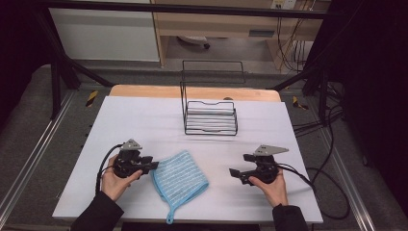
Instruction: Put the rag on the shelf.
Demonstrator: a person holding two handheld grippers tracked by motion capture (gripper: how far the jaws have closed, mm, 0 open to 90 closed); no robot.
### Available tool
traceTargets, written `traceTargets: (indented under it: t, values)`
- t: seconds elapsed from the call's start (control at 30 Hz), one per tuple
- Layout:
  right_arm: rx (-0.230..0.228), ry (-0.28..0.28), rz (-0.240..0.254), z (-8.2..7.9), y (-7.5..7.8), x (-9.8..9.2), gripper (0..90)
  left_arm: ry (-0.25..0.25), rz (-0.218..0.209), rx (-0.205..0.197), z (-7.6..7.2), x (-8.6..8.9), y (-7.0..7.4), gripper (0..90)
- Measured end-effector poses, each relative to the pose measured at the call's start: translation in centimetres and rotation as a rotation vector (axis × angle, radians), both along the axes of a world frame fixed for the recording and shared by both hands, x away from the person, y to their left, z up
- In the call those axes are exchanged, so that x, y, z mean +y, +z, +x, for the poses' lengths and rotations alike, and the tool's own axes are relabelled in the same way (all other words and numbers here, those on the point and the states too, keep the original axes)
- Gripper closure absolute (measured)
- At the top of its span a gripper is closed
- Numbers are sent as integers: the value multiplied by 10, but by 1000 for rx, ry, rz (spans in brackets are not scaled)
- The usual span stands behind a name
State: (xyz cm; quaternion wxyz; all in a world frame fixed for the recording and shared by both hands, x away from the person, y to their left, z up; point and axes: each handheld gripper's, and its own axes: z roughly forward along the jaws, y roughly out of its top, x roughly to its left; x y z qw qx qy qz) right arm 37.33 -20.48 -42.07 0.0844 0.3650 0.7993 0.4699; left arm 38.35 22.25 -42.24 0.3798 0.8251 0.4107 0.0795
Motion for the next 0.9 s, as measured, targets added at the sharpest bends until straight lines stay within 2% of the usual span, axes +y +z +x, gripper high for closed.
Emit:
traceTargets:
  t: [0.07,0.1,0.13,0.27,0.43,0.5,0.6,0.7,0.8,0.83,0.9]
  values:
    - [-4,21,-5,3,4,15,164,-2,25,6,-1,0,-4,706]
    - [-2,33,-10,8,6,32,193,1,32,7,-1,1,-6,712]
    - [-2,33,-10,8,6,32,193,-2,29,13,-1,1,-7,712]
    - [-5,55,-26,22,9,66,223,2,22,16,-1,3,-9,741]
    - [23,30,-68,40,7,107,228,3,38,9,-3,2,-13,764]
    - [32,39,-77,46,3,120,261,3,42,9,-5,2,-14,771]
    - [53,68,-72,55,-5,134,364,3,48,3,-4,2,-15,778]
    - [78,86,-94,63,-14,143,475,1,44,6,-4,2,-16,782]
    - [109,98,-87,68,-22,148,562,-1,44,2,-3,2,-16,789]
    - [131,105,-89,69,-27,150,618,1,43,2,-3,2,-16,792]
    - [138,110,-87,70,-29,150,646,2,45,-3,-3,1,-16,792]
